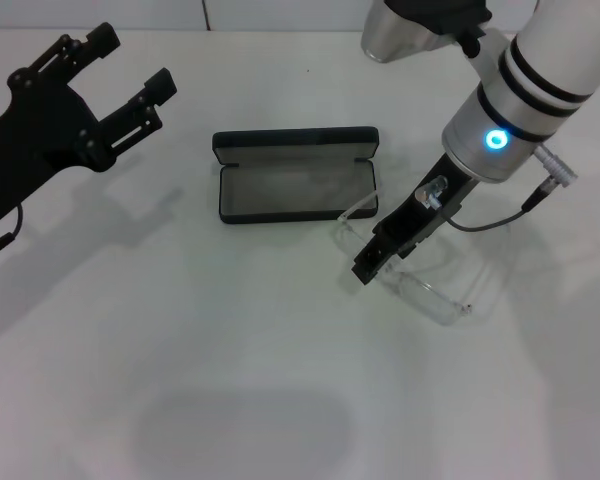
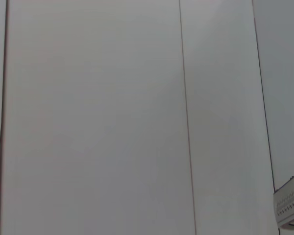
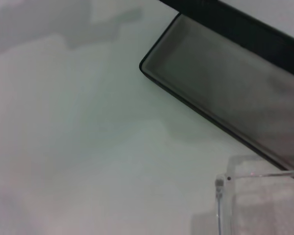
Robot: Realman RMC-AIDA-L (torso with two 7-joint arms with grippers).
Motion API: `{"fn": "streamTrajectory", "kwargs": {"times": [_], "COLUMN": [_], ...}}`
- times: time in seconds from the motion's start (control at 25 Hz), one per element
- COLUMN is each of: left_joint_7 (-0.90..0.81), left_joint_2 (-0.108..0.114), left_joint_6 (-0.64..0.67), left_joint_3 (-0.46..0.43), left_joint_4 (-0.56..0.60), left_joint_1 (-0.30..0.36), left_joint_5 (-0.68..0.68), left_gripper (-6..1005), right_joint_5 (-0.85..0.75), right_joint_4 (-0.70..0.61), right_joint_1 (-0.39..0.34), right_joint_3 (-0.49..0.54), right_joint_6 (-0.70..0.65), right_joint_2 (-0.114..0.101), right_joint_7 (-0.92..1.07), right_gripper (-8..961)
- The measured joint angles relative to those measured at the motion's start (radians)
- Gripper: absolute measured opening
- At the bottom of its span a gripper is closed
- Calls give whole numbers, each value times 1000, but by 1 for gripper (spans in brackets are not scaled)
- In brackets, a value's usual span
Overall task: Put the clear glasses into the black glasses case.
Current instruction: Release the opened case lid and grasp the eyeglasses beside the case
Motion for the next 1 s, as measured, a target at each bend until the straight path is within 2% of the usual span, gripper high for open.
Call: {"fn": "streamTrajectory", "kwargs": {"times": [1.0], "left_joint_7": [1], "left_joint_2": [0], "left_joint_6": [1], "left_joint_3": [0], "left_joint_4": [-1], "left_joint_1": [-2], "left_joint_5": [-6], "left_gripper": [754], "right_joint_5": [-1], "right_joint_4": [41], "right_joint_1": [7], "right_joint_3": [-75], "right_joint_6": [30], "right_joint_2": [0], "right_joint_7": [-34], "right_gripper": [537]}}
